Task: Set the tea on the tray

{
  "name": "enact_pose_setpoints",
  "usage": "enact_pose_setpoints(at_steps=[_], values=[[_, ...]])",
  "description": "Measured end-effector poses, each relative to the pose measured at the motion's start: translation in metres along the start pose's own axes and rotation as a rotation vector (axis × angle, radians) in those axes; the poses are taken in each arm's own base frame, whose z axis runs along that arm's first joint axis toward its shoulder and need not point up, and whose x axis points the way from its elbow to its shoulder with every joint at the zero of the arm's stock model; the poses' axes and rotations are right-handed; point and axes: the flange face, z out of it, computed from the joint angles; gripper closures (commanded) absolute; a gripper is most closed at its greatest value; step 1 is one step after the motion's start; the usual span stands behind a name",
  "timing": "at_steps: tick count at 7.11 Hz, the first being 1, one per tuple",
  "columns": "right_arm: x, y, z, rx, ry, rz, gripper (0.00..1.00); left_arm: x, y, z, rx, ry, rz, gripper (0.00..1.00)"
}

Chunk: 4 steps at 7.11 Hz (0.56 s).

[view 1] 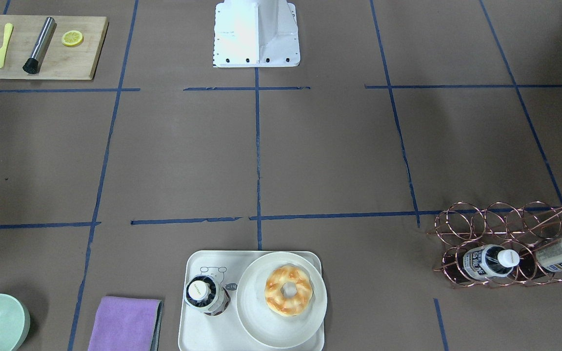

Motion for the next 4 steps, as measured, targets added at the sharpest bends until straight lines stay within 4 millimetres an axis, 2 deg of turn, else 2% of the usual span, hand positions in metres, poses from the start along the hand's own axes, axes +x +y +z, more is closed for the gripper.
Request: enact_pose_setpoints(at_steps=[1, 3, 4], values=[[0.029, 0.023, 0.020, -0.043, -0.006, 0.037, 0.00, -0.001, 0.002, -0.001, 0.002, 0.002, 0.001, 0.00], [0.074, 0.043, 0.050, -0.083, -0.009, 0.099, 0.00, -0.001, 0.002, -0.002, 0.007, 0.003, 0.004, 0.00], [0.096, 0.053, 0.057, -0.062, -0.008, 0.116, 0.00, 0.000, 0.002, -0.003, 0.008, 0.003, 0.006, 0.00]])
